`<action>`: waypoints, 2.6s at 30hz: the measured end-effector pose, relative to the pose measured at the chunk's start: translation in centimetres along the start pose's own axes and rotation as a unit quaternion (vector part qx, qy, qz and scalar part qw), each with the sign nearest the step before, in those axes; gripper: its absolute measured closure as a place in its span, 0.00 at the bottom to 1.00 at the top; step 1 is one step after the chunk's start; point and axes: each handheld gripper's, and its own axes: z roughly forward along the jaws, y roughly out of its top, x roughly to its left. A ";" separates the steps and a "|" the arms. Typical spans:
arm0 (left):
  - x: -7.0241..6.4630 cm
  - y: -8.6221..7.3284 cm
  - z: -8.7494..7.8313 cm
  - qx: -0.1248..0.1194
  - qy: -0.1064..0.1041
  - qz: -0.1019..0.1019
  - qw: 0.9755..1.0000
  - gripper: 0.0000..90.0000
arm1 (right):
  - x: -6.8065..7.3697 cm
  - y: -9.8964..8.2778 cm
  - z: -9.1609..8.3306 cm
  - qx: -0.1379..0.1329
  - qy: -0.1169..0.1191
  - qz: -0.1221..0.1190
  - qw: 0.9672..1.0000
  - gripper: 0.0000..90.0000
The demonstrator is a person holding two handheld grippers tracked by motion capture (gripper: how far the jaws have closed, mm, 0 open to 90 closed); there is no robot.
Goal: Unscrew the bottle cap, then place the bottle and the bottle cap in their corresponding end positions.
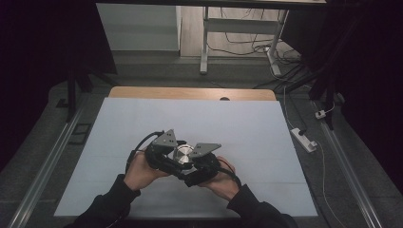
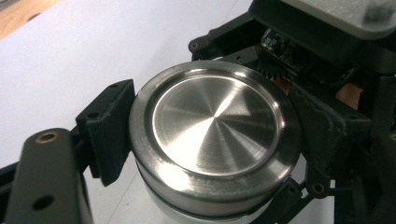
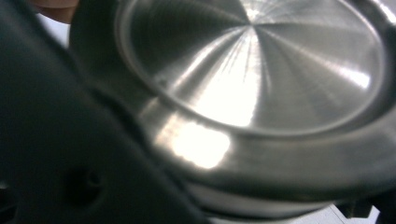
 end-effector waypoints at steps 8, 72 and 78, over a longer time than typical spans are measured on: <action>-0.1 0.2 -0.5 -0.005 0.003 0.006 1.000 0.22 | -0.1 0.0 -0.1 -0.004 -0.002 0.002 1.000 0.17; -1.6 -2.9 -1.7 -0.032 -0.016 0.013 0.999 0.22 | -5.0 -0.1 -1.4 -0.018 -0.078 0.048 0.996 0.17; -2.0 -3.6 -0.7 -0.033 -0.022 0.017 0.999 0.22 | -5.7 0.0 -1.2 -0.018 -0.085 0.051 0.995 0.17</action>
